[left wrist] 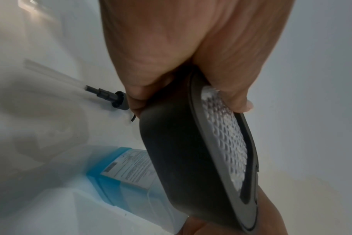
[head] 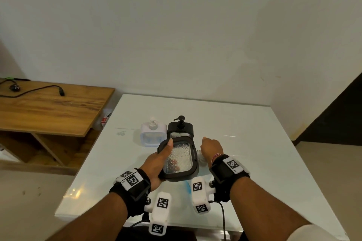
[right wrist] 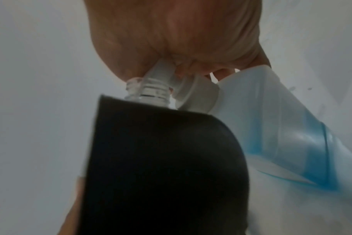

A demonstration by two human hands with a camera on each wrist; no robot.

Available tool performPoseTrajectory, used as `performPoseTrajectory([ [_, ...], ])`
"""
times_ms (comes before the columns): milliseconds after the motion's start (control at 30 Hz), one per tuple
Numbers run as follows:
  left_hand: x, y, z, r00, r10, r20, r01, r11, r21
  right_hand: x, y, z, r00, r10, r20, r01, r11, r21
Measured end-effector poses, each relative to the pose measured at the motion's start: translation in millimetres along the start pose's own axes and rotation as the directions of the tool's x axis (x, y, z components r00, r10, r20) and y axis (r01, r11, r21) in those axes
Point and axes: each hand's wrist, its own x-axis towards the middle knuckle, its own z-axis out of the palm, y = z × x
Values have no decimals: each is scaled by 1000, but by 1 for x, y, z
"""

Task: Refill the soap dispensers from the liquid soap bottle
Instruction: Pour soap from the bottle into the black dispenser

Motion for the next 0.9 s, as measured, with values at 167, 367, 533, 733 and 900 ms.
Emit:
performPoseTrajectory([
  [167,1,0,0,999,-35,-14,36,999,12,0,-1,9,990,63,123,-87,976,200],
  [367,2,3,1,999,-46,-27,46,999,9,6,1,11,997,9,82,-7,1000,-23],
  [533,-1,3,4,998,-50,-23,50,998,25,11,4,7,986,-11,166,-2,997,80],
  [733,4,4,1,998,-54,-39,55,998,14,14,7,12,991,1,130,0,1000,-9],
  [900,3,2,3,996,-76,-41,76,997,10,11,7,8,991,-6,131,8,1000,-17],
])
